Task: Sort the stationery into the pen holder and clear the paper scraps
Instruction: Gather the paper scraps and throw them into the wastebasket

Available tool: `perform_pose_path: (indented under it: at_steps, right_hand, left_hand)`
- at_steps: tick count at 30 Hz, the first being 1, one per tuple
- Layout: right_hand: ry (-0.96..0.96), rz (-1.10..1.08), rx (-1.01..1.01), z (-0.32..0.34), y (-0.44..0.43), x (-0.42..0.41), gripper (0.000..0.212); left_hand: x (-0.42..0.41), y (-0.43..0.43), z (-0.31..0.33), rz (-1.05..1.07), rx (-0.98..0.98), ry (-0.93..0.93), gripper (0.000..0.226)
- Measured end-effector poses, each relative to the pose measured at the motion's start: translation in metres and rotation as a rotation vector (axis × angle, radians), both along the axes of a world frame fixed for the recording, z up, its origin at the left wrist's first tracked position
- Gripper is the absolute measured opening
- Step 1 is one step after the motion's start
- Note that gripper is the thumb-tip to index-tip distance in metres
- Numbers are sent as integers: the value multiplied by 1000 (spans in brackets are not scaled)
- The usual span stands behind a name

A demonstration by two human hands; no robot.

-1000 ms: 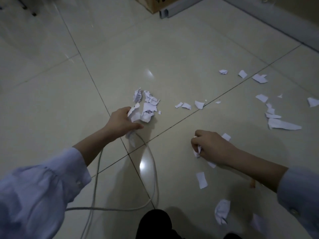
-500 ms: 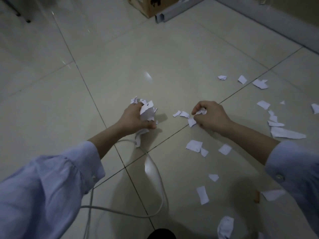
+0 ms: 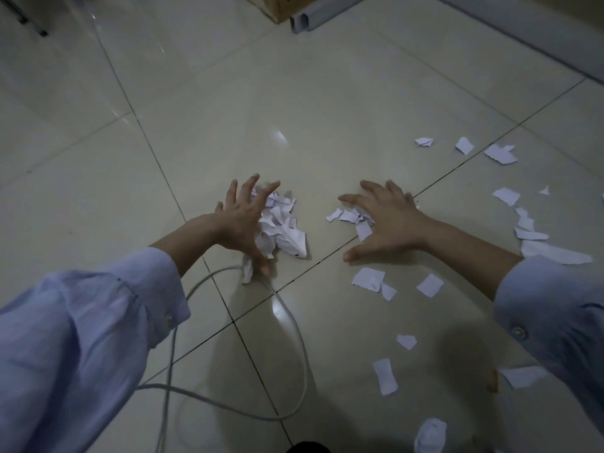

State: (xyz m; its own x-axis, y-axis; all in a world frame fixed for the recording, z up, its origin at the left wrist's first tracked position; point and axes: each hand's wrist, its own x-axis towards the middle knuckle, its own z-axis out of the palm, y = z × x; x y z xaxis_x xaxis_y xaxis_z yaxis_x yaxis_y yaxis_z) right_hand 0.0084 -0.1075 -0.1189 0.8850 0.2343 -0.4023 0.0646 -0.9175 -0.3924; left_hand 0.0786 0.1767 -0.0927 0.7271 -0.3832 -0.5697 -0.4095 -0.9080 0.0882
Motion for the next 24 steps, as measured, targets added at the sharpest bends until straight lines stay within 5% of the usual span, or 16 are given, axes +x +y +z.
perform_pose_path:
  at_steps: [9,19,24]
  right_hand:
    - [-182,216,25,-20,2,-37,113]
    - [-653,315,66,-33,21,-72,47]
    - [-683,224,119,-38,22,-69,55]
  left_hand:
    - [-1,-19,-10,-169,-62,-152,124]
    - [-26,-30,-17,-425,-65,-335,79]
    - [-35,-33,-23,-411,-101,-331,63]
